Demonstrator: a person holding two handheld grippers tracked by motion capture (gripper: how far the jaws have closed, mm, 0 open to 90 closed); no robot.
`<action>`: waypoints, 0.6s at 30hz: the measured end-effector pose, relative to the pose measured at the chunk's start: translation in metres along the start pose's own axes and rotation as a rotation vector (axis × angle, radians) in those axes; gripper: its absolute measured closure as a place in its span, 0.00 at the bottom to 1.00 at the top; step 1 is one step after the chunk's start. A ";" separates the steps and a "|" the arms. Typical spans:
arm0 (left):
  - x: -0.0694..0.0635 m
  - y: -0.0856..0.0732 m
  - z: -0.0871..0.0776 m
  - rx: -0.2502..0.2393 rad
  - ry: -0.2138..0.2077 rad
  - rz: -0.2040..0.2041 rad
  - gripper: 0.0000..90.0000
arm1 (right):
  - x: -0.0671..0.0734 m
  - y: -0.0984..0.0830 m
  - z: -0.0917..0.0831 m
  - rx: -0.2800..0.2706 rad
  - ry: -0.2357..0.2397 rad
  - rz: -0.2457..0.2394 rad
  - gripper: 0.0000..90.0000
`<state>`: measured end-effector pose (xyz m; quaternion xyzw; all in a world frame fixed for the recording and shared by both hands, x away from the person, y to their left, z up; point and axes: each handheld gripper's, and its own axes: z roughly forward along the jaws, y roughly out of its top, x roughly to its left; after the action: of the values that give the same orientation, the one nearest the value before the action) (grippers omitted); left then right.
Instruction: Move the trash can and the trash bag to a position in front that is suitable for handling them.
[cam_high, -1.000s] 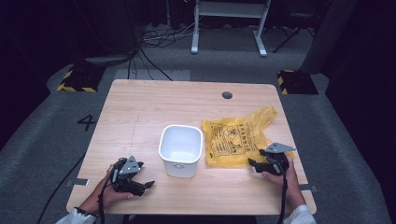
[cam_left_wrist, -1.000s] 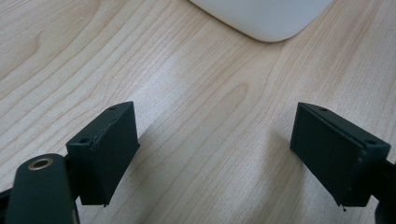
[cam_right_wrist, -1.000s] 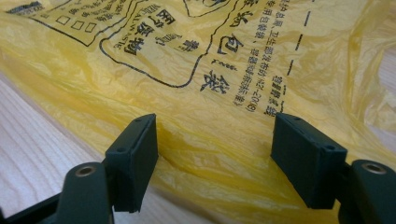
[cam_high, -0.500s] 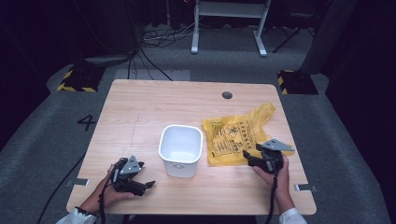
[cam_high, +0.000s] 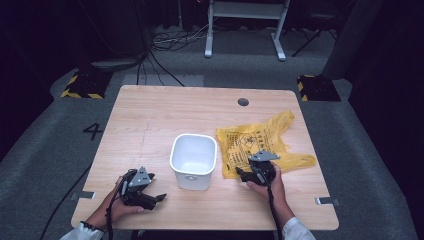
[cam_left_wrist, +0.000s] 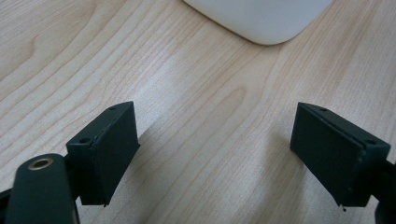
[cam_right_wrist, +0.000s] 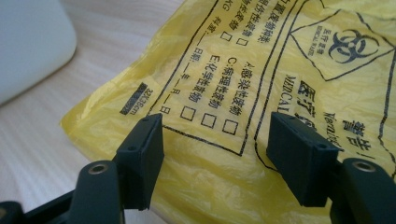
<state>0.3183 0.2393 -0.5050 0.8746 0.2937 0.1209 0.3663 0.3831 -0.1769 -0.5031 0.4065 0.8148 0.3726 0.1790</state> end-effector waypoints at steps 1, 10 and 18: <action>0.000 0.000 0.000 0.000 0.003 0.001 0.17 | 0.000 -0.001 -0.001 0.002 0.005 -0.014 0.41; 0.000 0.000 0.000 0.001 0.001 0.002 0.17 | -0.016 -0.034 -0.048 0.034 0.048 -0.185 0.39; 0.000 0.000 0.000 0.001 0.003 0.004 0.17 | -0.043 -0.069 -0.103 -0.066 -0.115 0.059 0.34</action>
<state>0.3184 0.2394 -0.5048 0.8752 0.2926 0.1228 0.3651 0.3111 -0.2862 -0.4878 0.4449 0.7782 0.3803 0.2278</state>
